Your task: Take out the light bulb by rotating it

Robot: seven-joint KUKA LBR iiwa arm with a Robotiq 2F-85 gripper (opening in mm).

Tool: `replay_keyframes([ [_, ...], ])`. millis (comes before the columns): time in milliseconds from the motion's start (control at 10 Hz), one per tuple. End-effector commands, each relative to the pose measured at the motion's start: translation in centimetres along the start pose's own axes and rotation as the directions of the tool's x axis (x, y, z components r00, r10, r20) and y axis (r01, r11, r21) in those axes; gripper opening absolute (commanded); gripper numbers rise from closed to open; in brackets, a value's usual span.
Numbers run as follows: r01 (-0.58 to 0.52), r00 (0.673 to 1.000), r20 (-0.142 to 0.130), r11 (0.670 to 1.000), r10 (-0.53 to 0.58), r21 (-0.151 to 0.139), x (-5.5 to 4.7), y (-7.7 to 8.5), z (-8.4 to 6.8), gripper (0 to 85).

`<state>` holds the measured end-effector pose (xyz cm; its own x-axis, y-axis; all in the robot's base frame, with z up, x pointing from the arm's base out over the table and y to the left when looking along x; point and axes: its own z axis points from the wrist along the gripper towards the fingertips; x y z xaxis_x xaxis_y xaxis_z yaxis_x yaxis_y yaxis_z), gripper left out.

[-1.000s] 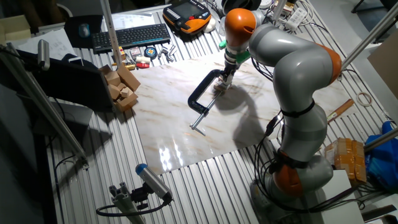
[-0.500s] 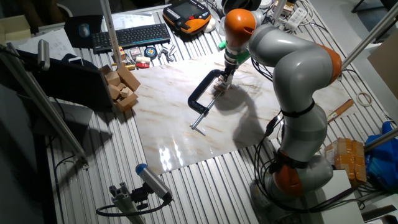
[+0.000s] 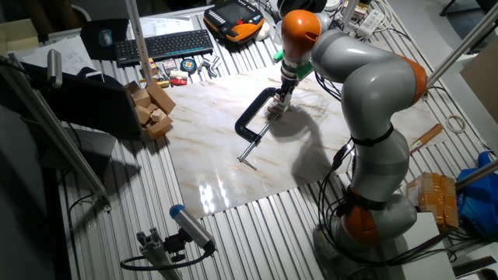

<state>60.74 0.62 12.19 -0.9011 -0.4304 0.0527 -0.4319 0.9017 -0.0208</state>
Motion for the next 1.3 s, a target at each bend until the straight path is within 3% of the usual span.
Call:
replay_keyframes([
  [0,0.000,1.000,0.003,1.000,0.000,0.000,0.01,-0.01,0.00,17.0],
  [300,0.000,1.000,0.017,1.000,0.000,0.003,0.01,0.03,0.04,17.0],
  [400,0.000,1.000,0.021,1.000,0.000,0.003,0.02,0.03,0.07,34.0],
  [800,0.002,0.999,0.038,1.000,-0.002,0.003,0.04,0.01,0.11,34.0],
  [900,0.002,0.999,0.041,1.000,-0.002,0.006,0.03,0.02,0.10,51.0],
  [1000,0.001,0.999,0.044,1.000,-0.002,0.009,0.04,0.02,0.09,51.0],
  [1100,0.001,0.999,0.044,1.000,-0.002,0.009,0.04,0.02,0.09,68.0],
  [1200,0.001,0.999,0.044,1.000,-0.002,0.009,0.04,0.03,0.08,68.0],
])
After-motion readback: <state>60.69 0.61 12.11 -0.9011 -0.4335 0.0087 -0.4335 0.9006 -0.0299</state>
